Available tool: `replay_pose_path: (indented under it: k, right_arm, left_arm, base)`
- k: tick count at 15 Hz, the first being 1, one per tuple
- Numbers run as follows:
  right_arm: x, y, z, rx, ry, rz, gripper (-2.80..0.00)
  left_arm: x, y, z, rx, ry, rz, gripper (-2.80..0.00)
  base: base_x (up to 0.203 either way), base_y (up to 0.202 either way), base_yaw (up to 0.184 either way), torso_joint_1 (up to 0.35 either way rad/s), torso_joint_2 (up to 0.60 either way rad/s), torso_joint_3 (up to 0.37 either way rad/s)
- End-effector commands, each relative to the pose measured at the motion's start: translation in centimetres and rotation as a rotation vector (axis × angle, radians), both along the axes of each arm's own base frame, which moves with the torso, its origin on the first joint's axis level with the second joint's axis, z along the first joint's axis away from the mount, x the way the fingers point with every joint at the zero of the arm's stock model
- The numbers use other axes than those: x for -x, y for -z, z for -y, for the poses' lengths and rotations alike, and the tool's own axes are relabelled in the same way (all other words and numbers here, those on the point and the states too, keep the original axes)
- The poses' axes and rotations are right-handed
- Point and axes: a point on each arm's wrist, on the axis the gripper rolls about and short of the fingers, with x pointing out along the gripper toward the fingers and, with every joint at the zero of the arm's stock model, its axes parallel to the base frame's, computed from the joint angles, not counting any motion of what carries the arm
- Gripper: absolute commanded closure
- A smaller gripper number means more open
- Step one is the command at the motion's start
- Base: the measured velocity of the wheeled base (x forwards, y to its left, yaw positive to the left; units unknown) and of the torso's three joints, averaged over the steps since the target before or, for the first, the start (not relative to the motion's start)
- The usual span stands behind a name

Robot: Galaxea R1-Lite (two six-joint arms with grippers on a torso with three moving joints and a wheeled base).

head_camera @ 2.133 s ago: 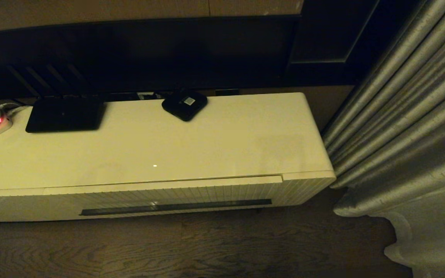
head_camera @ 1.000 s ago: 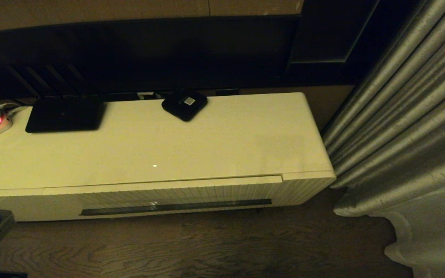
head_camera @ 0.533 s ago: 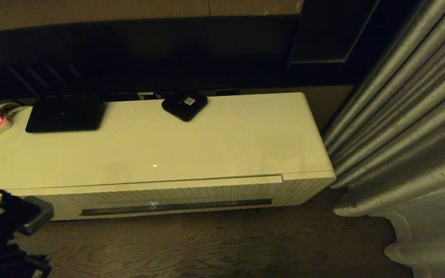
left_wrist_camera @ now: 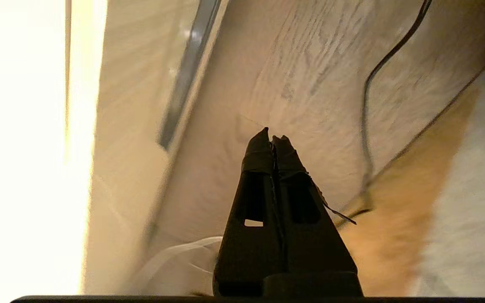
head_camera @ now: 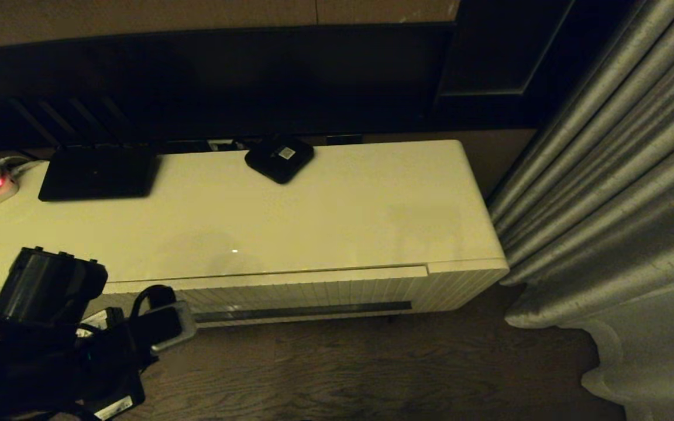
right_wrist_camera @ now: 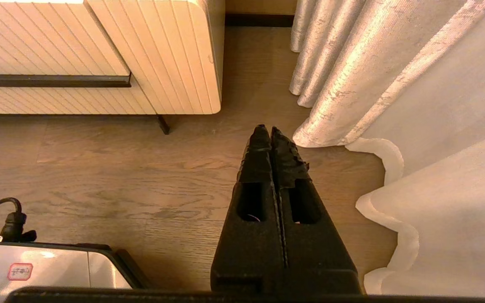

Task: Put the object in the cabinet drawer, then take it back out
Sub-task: Open the drawer

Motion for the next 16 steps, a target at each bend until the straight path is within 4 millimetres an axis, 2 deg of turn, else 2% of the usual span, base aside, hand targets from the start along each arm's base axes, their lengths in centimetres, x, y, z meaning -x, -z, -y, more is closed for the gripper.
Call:
replay_pose_path:
  k: [1, 4, 6, 11, 16]
  right_arm:
    - [0.0, 0.0, 0.0, 0.0, -0.001, 0.0, 0.0]
    - [0.0, 0.0, 0.0, 0.0, -0.001, 0.0, 0.0]
    - [0.0, 0.0, 0.0, 0.0, -0.001, 0.0, 0.0]
    - [0.0, 0.0, 0.0, 0.0, -0.001, 0.0, 0.0]
    - [0.0, 0.0, 0.0, 0.0, -0.001, 0.0, 0.0]
  left_arm:
    - [-1.1, 0.6, 0.8, -0.054, 0.075, -0.011, 0.0]
    - [-2.1, 0.8, 1.5, -0.056, 0.103, 0.022, 0.0]
    - [-1.9, 0.9, 1.9, -0.055, 0.126, 0.018, 0.0]
    - [-1.5, 1.2, 5.3, -0.003, 0.221, 0.007, 0.0]
    - [-1.4, 3.6, 6.2, -0.071, 0.211, -0.059, 0.0]
  base:
    - [0.0, 0.0, 0.0, 0.0, 0.0, 0.0]
    - [0.0, 0.0, 0.0, 0.0, 0.0, 0.0]
    - [0.0, 0.0, 0.0, 0.0, 0.0, 0.0]
    - [0.0, 0.0, 0.0, 0.0, 0.0, 0.0]
    - [0.0, 0.0, 0.0, 0.0, 0.0, 0.0]
